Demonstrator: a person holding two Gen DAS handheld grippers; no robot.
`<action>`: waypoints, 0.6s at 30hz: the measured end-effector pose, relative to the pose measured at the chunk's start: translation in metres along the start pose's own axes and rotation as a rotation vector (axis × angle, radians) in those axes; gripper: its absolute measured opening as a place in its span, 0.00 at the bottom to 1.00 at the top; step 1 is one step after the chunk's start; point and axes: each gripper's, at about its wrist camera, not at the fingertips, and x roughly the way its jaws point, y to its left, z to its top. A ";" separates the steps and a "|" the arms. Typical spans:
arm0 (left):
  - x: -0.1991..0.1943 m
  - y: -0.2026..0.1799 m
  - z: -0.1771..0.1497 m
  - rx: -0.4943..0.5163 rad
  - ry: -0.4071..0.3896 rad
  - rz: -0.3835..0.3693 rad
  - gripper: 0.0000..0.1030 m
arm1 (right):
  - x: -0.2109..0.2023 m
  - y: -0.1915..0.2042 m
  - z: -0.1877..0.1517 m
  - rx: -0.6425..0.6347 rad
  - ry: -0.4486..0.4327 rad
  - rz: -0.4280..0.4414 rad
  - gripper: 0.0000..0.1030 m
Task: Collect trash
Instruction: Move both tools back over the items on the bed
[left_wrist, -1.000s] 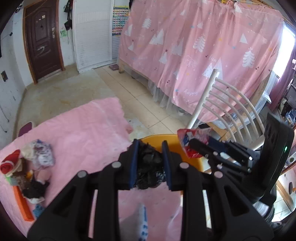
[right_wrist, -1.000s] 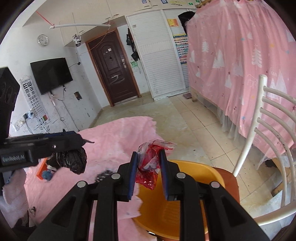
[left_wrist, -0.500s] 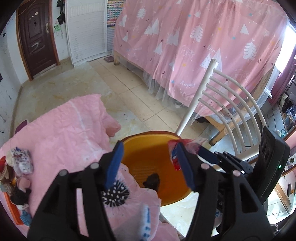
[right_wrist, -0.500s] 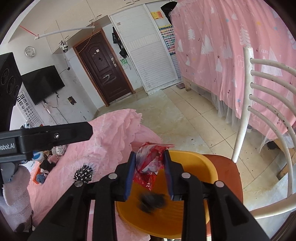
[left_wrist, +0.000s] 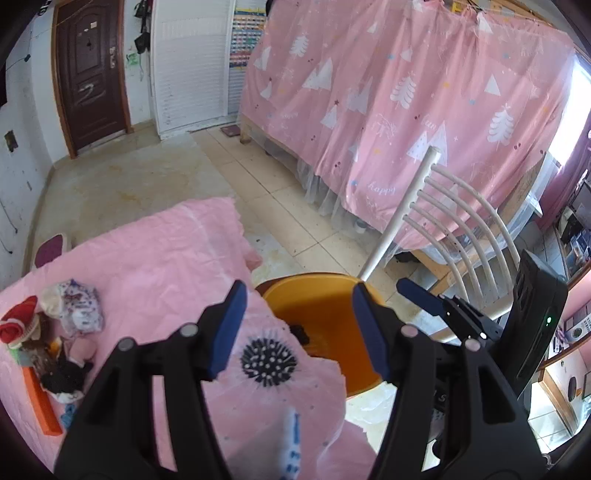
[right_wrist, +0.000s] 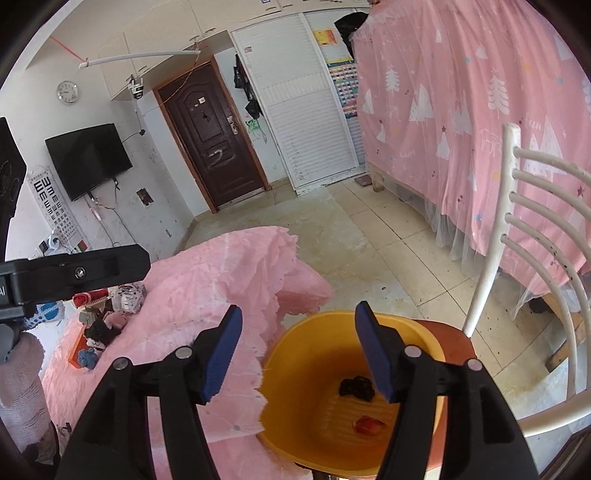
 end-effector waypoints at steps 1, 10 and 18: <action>-0.003 0.004 -0.001 -0.005 -0.005 0.001 0.55 | 0.000 0.007 0.002 -0.011 0.000 0.003 0.53; -0.042 0.049 -0.009 -0.057 -0.071 0.031 0.55 | 0.010 0.067 0.010 -0.093 0.013 0.036 0.55; -0.070 0.103 -0.025 -0.137 -0.112 0.115 0.56 | 0.029 0.126 0.011 -0.158 0.037 0.097 0.59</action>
